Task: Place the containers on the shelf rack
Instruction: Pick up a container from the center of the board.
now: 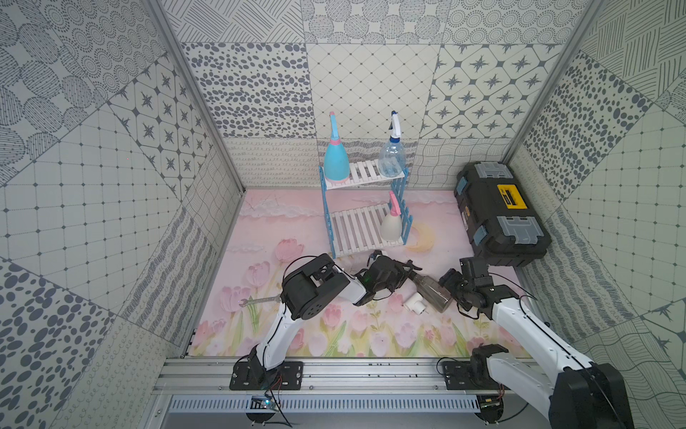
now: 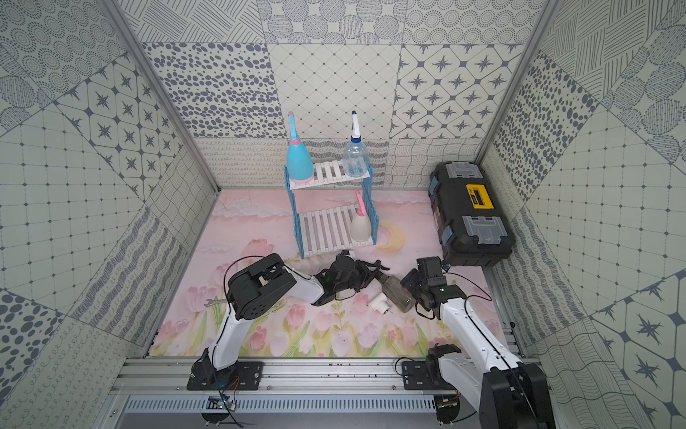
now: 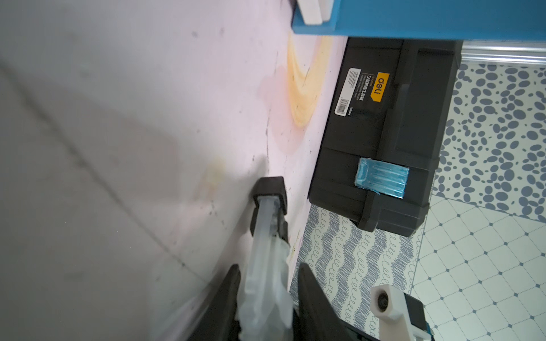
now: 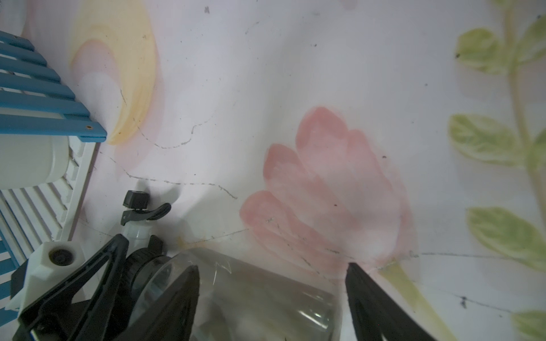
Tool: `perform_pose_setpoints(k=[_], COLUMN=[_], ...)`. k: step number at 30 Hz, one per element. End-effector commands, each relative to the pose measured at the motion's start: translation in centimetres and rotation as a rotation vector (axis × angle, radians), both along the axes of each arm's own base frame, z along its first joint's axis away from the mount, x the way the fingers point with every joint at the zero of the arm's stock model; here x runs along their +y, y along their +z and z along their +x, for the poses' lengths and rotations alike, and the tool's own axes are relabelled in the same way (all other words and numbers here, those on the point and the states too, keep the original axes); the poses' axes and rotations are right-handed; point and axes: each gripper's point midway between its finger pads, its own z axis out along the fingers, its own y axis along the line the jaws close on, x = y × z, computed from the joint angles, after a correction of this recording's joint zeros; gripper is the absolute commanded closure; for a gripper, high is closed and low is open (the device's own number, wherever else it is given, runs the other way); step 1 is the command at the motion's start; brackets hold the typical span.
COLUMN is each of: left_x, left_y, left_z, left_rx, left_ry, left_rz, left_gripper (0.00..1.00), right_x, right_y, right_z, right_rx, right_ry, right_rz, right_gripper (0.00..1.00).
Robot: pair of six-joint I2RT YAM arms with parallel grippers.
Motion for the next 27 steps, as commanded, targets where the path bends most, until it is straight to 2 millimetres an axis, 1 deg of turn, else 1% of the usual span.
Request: perform_pose_setpoints(k=[1,2,3,5,6,8,11,13,16,18,21,25,27], left_x=[0.4,0.6,0.9,1.4,1.6,2.0,2.5,3.0,4.3,5.0,5.9,6.4,6.6], left_y=[3.4,4.1,5.3,7.1,7.8,9.1,10.7,11.7,13.0,13.6,13.7,13.9,14.9], left_z=[0.8,0.9,0.9,0.8,0.7,0.4,-0.3,-1.0,-1.7,-2.0,-2.3,-2.9,-3.2], left_rx=[-0.126,-0.151,-0.189,-0.248,-0.277,-0.329,-0.407,-0.463,-0.556,-0.613,-0.641,-0.679,-0.733], left_ry=[0.006,0.015,0.023,0.034,0.036,0.037,0.039,0.041,0.063,0.062,0.065,0.049,0.041], left_rz=[0.009,0.010,0.011,0.017,0.025,0.041,0.076,0.110,0.179,0.230,0.256,0.272,0.284], left_gripper=[0.87,0.87,0.87,0.88,0.88,0.89,0.91,0.91,0.91,0.91,0.91,0.91,0.92], right_x=[0.0,0.0,0.0,0.0,-0.1,-0.5,-1.3,-1.8,-2.1,-2.0,-1.3,1.9,3.3], right_y=[2.0,2.6,3.8,5.4,5.9,8.3,11.1,12.5,14.4,15.0,14.4,13.5,13.4], right_z=[0.9,0.9,1.1,1.2,1.1,1.4,1.2,0.9,0.7,0.6,0.6,1.0,1.3], right_rx=[-0.089,-0.108,-0.146,-0.200,-0.218,-0.277,-0.317,-0.330,-0.370,-0.389,-0.379,-0.372,-0.392], right_ry=[0.009,0.013,0.021,0.038,0.045,0.062,0.100,0.122,0.149,0.167,0.214,0.388,0.458], right_rz=[0.000,-0.001,-0.003,-0.010,-0.021,-0.057,-0.151,-0.205,-0.255,-0.262,-0.244,-0.168,-0.130], right_gripper=[0.16,0.13,0.09,0.04,0.03,0.03,0.03,0.03,0.03,0.03,0.03,0.03,0.03])
